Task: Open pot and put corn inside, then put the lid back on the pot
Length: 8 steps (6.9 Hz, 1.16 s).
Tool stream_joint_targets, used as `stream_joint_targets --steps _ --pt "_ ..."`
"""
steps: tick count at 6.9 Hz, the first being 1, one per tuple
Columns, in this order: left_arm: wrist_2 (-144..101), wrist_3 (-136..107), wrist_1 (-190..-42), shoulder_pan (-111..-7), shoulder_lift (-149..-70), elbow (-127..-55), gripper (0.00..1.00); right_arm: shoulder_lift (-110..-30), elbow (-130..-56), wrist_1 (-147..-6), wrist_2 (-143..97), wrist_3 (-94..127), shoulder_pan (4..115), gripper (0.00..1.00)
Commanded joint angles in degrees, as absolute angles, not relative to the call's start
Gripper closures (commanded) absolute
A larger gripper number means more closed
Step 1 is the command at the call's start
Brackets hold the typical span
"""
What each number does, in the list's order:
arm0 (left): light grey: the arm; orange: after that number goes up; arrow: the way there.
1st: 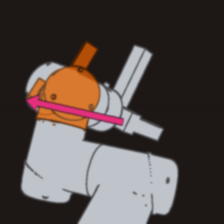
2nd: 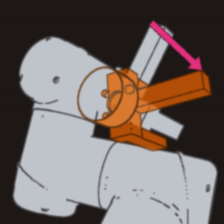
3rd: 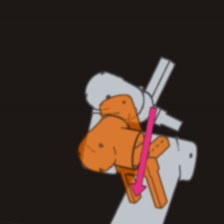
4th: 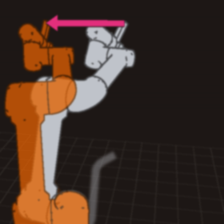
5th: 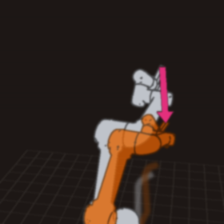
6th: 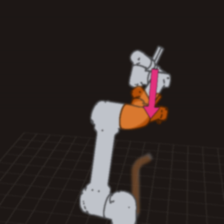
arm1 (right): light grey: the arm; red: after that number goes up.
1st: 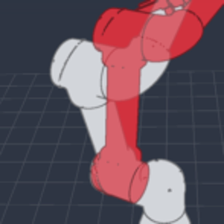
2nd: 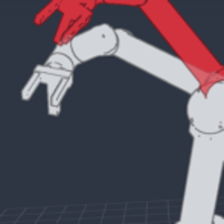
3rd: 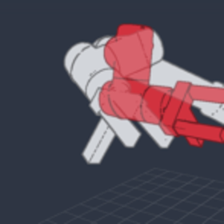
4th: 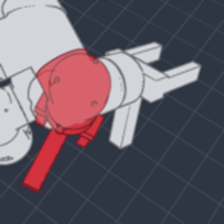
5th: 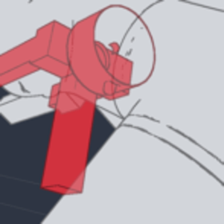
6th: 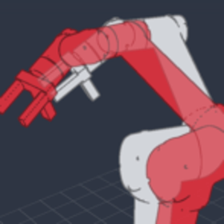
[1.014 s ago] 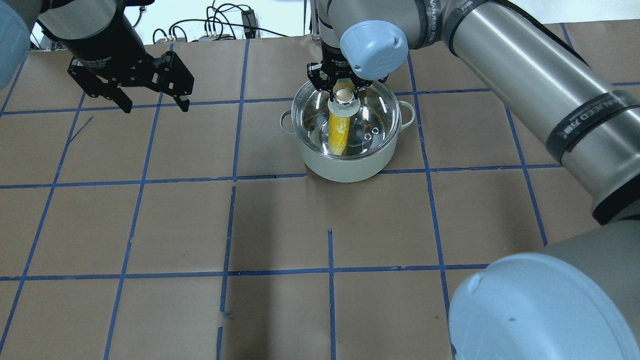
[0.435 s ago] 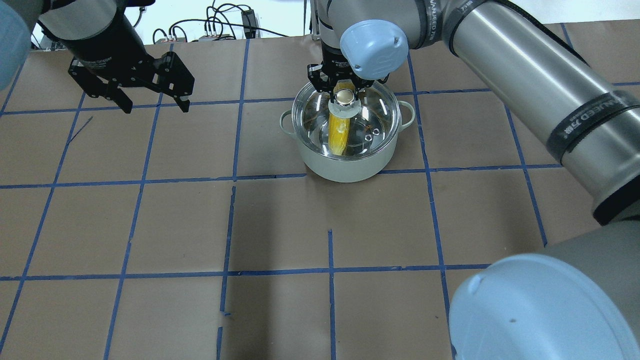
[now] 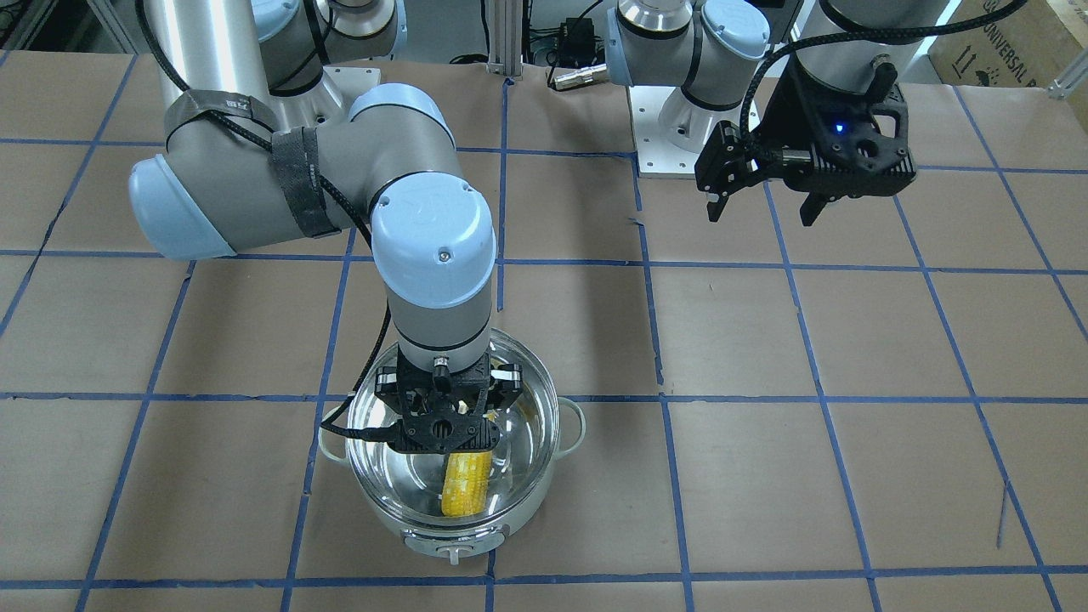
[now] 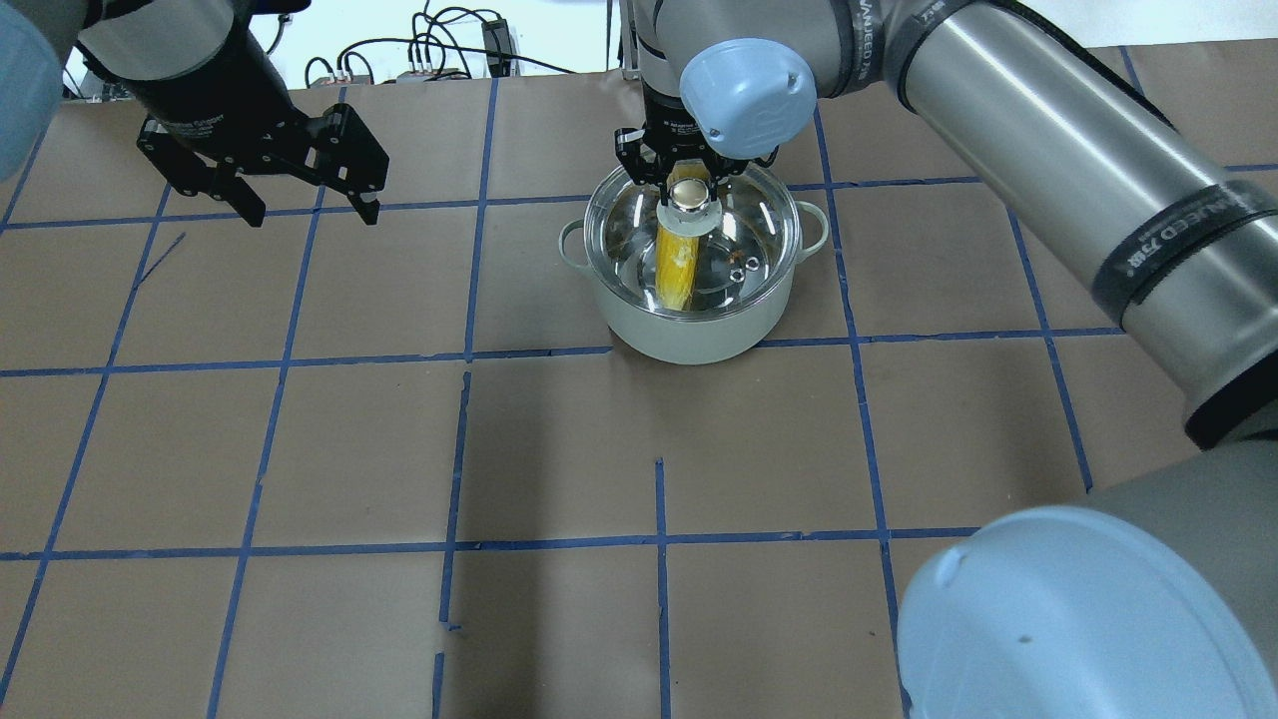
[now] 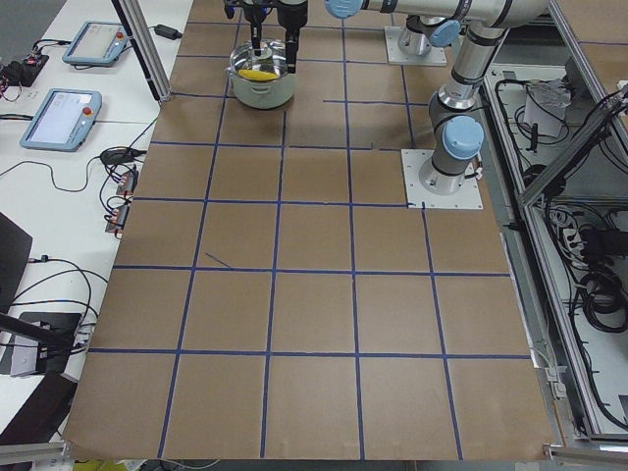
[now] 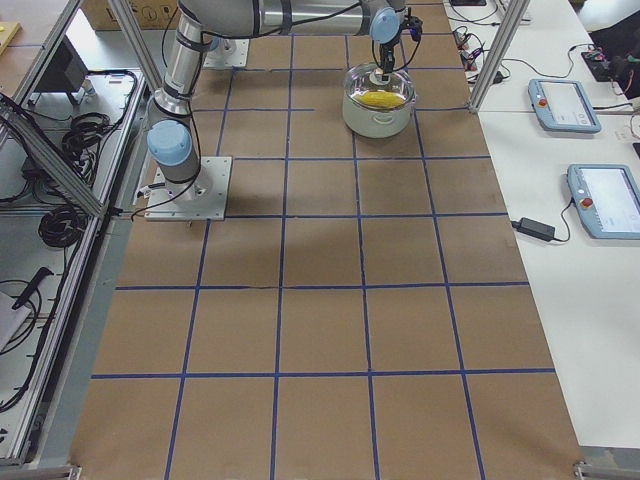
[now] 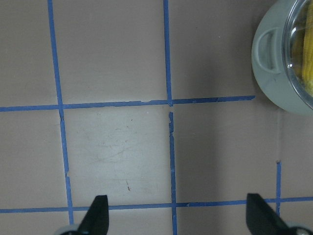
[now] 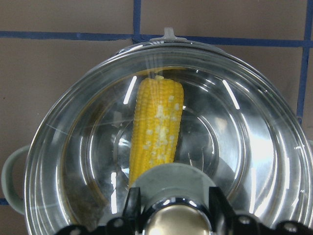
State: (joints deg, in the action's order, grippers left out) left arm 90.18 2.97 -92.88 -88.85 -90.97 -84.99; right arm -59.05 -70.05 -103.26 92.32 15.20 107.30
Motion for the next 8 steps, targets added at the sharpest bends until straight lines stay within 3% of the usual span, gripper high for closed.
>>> stream_joint_targets --steps 1,2,7,8 --pt "90.2 2.9 -92.8 -88.9 -91.0 -85.1 0.00 -59.0 -69.9 -102.4 91.8 14.9 107.1 0.61" --pt "90.2 3.0 -92.8 -88.9 -91.0 -85.1 0.00 -59.0 -69.8 -102.4 91.8 14.8 107.1 0.31" --pt "90.2 3.0 -92.8 -88.9 -91.0 -85.1 0.00 -60.7 -65.8 -99.1 91.1 14.0 103.9 0.13" --pt "90.3 3.0 -92.8 -88.9 -91.0 -85.1 0.00 -62.5 -65.0 -99.1 91.2 12.2 102.0 0.01"
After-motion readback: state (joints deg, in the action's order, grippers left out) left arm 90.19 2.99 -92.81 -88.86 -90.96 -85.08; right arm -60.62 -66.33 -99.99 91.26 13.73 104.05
